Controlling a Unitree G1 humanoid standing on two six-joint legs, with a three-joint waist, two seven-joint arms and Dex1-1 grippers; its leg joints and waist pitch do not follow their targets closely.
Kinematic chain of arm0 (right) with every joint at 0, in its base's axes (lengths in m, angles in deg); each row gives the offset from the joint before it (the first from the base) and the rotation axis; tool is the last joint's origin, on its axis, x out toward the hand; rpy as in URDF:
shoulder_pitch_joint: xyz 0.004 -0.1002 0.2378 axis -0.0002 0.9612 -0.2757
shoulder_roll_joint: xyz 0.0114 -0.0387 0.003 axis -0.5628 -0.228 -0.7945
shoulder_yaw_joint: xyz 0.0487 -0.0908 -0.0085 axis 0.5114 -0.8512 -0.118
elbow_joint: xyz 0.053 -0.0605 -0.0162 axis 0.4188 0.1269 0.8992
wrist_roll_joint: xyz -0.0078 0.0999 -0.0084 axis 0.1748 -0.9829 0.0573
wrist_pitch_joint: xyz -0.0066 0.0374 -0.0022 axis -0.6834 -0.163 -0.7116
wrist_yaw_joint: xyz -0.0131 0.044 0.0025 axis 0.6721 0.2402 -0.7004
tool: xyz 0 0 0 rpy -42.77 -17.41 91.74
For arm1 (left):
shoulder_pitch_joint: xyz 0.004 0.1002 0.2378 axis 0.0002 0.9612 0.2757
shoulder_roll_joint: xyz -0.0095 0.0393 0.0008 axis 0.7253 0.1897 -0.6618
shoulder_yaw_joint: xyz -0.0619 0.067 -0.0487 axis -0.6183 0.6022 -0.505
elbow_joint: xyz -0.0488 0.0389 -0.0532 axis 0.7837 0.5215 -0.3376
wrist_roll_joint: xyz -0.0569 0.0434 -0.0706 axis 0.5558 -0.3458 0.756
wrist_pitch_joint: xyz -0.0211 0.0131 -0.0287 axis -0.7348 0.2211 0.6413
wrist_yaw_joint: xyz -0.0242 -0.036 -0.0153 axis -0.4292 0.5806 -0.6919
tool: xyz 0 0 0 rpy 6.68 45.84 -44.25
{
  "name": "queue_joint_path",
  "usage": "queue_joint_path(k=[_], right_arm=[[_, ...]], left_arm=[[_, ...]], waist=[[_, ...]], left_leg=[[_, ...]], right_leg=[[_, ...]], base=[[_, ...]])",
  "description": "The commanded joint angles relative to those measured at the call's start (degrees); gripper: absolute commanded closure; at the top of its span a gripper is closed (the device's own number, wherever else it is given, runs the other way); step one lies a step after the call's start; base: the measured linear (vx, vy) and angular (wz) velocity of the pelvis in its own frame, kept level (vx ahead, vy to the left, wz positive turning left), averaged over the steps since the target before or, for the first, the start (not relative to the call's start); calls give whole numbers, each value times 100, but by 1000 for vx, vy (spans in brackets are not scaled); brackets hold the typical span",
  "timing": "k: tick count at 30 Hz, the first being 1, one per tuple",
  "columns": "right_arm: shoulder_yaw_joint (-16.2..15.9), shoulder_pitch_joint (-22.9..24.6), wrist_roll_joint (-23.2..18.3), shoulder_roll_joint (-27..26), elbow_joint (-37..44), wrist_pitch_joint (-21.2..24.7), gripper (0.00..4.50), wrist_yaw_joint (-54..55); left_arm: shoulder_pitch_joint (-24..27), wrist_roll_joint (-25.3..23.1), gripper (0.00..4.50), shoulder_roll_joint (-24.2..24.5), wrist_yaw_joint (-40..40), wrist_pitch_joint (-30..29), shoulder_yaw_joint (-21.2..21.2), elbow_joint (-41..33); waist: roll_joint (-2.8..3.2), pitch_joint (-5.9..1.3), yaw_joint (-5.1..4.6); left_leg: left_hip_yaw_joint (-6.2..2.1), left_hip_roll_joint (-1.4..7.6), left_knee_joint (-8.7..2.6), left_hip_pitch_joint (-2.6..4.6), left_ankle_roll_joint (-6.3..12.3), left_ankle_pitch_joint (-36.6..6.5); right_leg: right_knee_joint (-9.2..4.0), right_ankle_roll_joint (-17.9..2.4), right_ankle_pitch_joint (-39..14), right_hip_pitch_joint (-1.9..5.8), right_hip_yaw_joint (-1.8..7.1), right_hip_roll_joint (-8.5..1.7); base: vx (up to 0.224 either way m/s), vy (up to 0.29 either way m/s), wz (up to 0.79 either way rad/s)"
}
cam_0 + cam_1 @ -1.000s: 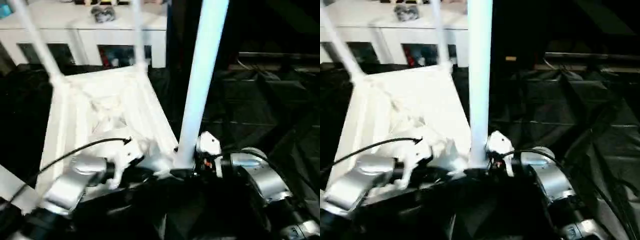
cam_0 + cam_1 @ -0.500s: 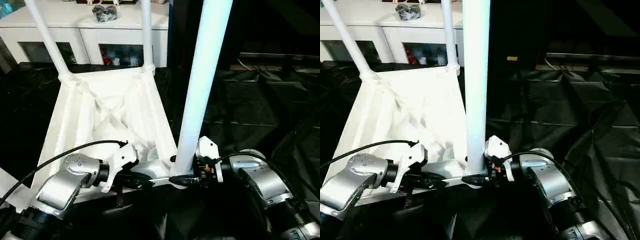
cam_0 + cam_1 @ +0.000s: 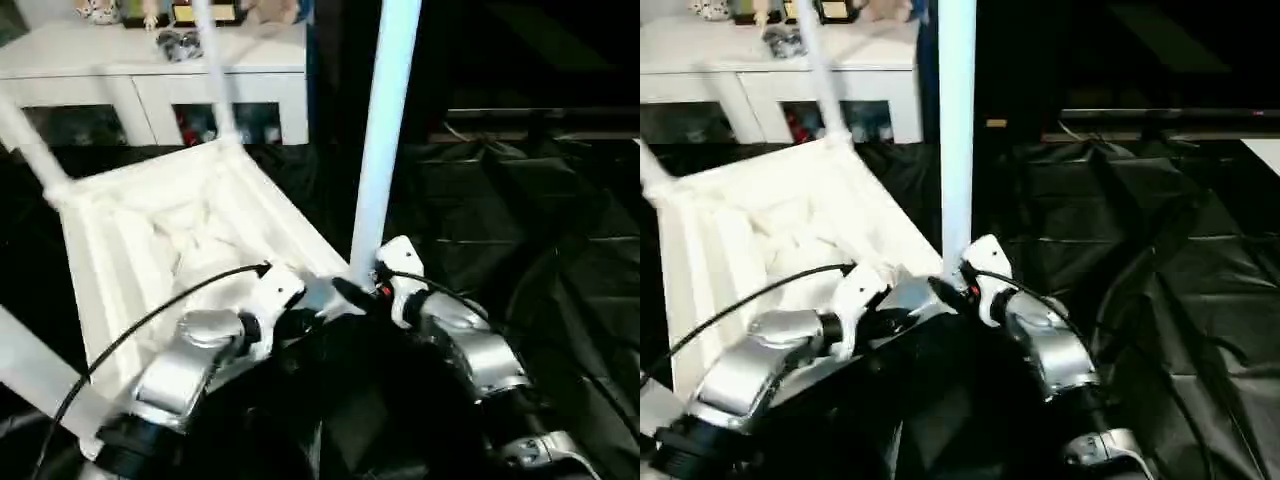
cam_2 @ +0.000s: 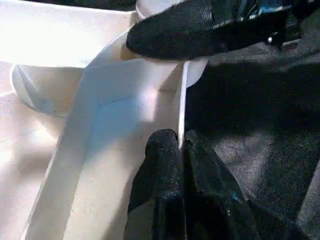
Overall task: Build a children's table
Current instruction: Rotate leg to tighten
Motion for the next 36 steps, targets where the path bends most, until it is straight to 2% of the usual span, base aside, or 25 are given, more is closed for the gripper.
queue_joint_path(k=[1, 4, 8, 11, 12, 13, 14, 16, 18, 19, 23, 24, 31, 34, 36], right_arm=[[-551, 159, -17, -247, -154, 91, 91, -471], [-638, 164, 32, -97, -48, -123, 68, -651], [-825, 344, -198, 414, 438, -463, 68, -1737], [-929, 488, -421, 784, 791, -429, 68, -2504], [-946, 520, -498, 879, 883, -353, 68, -2703], [-968, 545, -572, 988, 971, -265, 68, -2908], [-983, 557, -617, 1067, 1017, -222, 68, -3058], [-993, 564, -644, 1122, 1043, -206, 68, -3163], [-1018, 577, -725, 1263, 1131, -158, 84, -3450], [-1018, 577, -725, 1263, 1131, -158, 94, -3450], [-1038, 618, -946, 1407, 1433, 164, 105, -3821], [-1044, 624, -976, 1422, 1476, 214, 122, -3866], [-1072, 662, -1003, 1419, 1529, 297, 172, -3920], [-970, 650, -866, 1208, 1336, 256, 177, -3455], [-824, 569, -626, 898, 987, 303, 178, -2668]], left_arm=[[-23, 318, 450, -309, 156, 164, 316, -312], [-15, 364, 450, -200, 299, 207, 299, -336], [-25, 517, 450, 165, 864, 426, 234, -382], [-2, 659, 450, 438, 1315, 559, 213, -418], [6, 693, 450, 506, 1419, 589, 201, -422], [2, 721, 450, 569, 1514, 615, 184, -404], [-3, 723, 450, 622, 1590, 648, 169, -373], [-8, 720, 450, 665, 1653, 676, 161, -343], [-13, 759, 450, 852, 1920, 758, 167, -250], [-13, 759, 450, 852, 1920, 758, 167, -250], [-28, 788, 450, 1116, 2260, 875, 134, -125], [-26, 780, 450, 1154, 2295, 878, 134, -114], [28, 847, 450, 1171, 2345, 838, 118, -181], [44, 782, 450, 992, 2039, 775, 97, -186], [-6, 656, 450, 792, 1687, 686, 81, -122]], waist=[[-49, -179, 14], [-48, -205, 31], [-55, -237, 78], [-50, -284, 122], [-46, -301, 145], [-69, -286, 141], [-57, -286, 162], [-43, -270, 199], [-48, -245, 215], [-46, -243, 220], [-68, -246, 223], [-59, -250, 234], [-88, -260, 240], [-94, -256, 240], [-106, -234, 206]], left_leg=[[-260, 457, -509, 6, -10, -1832], [-231, 452, -484, -4, 87, -1586], [-202, 447, -440, -24, 324, -1184], [-196, 442, -386, -50, 548, -709], [-195, 449, -357, -69, 709, -481], [-189, 451, -362, -78, 753, -488], [-191, 454, -359, -74, 768, -508], [-187, 473, -372, -57, 740, -657], [-183, 482, -402, -21, 554, -993], [-186, 489, -410, -12, 518, -1032], [-184, 492, -423, -8, 429, -1049], [-187, 497, -419, -17, 431, -984], [-183, 485, -395, -41, 450, -771], [-181, 481, -392, -49, 456, -759], [-185, 478, -408, -52, 389, -851]], right_leg=[[-570, -885, -2140, 80, 372, -587], [-527, -1021, -1615, 99, 375, -575], [-482, -1122, -1055, 137, 368, -567], [-399, -1257, -380, 168, 342, -556], [-347, -1344, 48, 161, 326, -539], [-356, -1365, 51, 154, 322, -534], [-356, -1378, 14, 154, 318, -541], [-379, -1389, -247, 132, 315, -543], [-427, -1330, -798, 105, 325, -541], [-432, -1319, -855, 104, 329, -545], [-426, -1285, -909, 104, 345, -546], [-410, -1280, -824, 107, 343, -548], [-369, -1372, -484, 128, 336, -568], [-376, -1362, -539, 133, 335, -573], [-404, -1344, -774, 123, 343, -585]], base=[[0, 0, 0], [0, 0, 0], [0, 0, 0], [0, 0, 0], [0, 0, 0], [0, 0, 0], [0, 0, 0], [0, 0, 0], [0, 0, 0], [0, 0, 0], [0, 0, 0], [0, 0, 0], [0, 0, 0], [0, 0, 0], [0, 0, 0]])
